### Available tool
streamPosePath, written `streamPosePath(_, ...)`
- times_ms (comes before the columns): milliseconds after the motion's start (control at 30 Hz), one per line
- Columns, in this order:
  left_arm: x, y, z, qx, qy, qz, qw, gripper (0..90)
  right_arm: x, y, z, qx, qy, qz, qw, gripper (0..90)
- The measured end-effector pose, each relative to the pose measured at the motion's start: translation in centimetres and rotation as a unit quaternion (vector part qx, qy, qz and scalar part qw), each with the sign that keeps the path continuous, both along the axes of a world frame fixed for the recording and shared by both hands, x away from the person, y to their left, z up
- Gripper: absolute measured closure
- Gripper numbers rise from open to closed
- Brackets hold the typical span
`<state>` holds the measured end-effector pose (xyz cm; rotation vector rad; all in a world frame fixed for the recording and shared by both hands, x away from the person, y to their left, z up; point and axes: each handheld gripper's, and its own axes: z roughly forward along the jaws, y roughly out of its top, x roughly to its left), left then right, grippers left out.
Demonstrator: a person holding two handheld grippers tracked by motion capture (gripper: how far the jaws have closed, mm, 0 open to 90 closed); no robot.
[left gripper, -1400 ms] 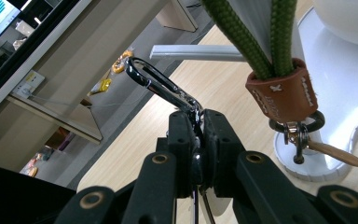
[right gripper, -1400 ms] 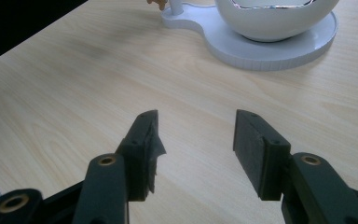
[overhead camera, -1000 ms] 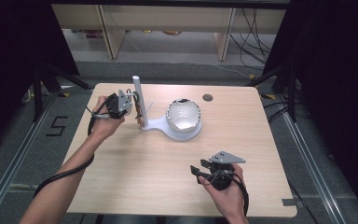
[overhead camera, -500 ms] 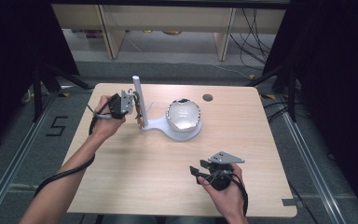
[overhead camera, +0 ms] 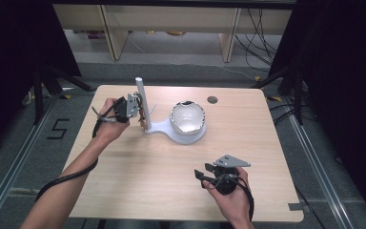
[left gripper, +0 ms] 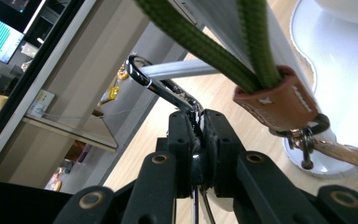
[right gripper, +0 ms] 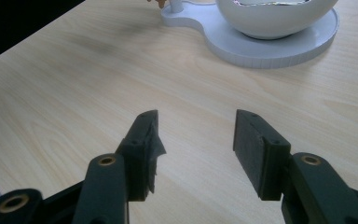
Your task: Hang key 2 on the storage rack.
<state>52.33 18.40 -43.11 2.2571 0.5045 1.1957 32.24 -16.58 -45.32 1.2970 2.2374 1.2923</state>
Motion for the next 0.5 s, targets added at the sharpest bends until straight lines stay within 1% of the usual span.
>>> streamPosePath(33, 0.0, 0.0, -0.1, -0.001, 0.002, 0.0, 1.0, 81.2, 0.0, -0.1, 0.0, -0.005, -0.005, -0.001, 1.0, 51.0)
streamPosePath(67, 0.0, 0.0, -0.2, -0.001, 0.001, -0.002, 1.0, 81.1, 0.0, 0.0, 0.0, -0.005, -0.004, -0.001, 1.0, 51.0)
streamPosePath(100, 0.0, 0.1, -0.2, 0.003, -0.001, -0.004, 1.0, 80.9, 0.0, 0.0, 0.0, -0.005, -0.001, -0.001, 1.0, 51.0)
streamPosePath(167, -0.1, 0.2, -0.4, 0.006, 0.003, -0.003, 1.0, 79.4, 0.0, 0.0, 0.0, -0.004, 0.0, -0.002, 1.0, 50.9)
streamPosePath(200, -0.1, 0.3, -0.3, 0.006, 0.006, -0.003, 1.0, 77.2, 0.0, 0.0, 0.0, -0.008, 0.002, -0.003, 1.0, 50.9)
streamPosePath(233, -0.2, 0.4, -0.4, 0.005, 0.003, -0.003, 1.0, 75.5, -0.1, 0.0, 0.1, -0.012, -0.002, -0.005, 0.9999, 50.9)
streamPosePath(267, -0.3, 0.5, -0.4, 0.002, 0.007, -0.006, 1.0, 71.7, 0.0, 0.0, 0.0, -0.01, 0.0, -0.002, 0.9999, 50.9)
streamPosePath(300, -0.4, 0.5, -0.4, -0.005, 0.011, -0.006, 0.9999, 66.9, 0.0, -0.1, 0.0, -0.015, -0.005, -0.003, 0.9999, 50.8)
streamPosePath(333, -0.6, 0.7, -0.4, 0.007, 0.01, -0.003, 0.9999, 64.5, -0.1, 0.0, 0.0, -0.006, 0.004, -0.001, 1.0, 50.8)
streamPosePath(367, -0.8, 0.8, -0.4, 0.01, 0.012, -0.001, 0.9999, 61.8, 0.0, 0.0, 0.0, -0.007, 0.005, 0.001, 1.0, 50.8)
streamPosePath(433, -1.0, 1.4, -0.4, -0.002, 0.029, 0.006, 0.9996, 55.6, 0.0, 0.0, 0.0, -0.008, 0.005, 0.001, 1.0, 50.7)
streamPosePath(467, -1.3, 1.6, -0.5, -0.02, 0.029, 0.01, 0.9993, 53.2, 0.0, -0.1, -0.1, -0.009, 0.002, 0.003, 0.9999, 50.7)
streamPosePath(500, -1.5, 2.0, -0.6, -0.027, 0.031, 0.014, 0.9991, 52.2, -0.3, 0.1, 0.1, -0.001, 0.021, -0.012, 0.9997, 50.7)
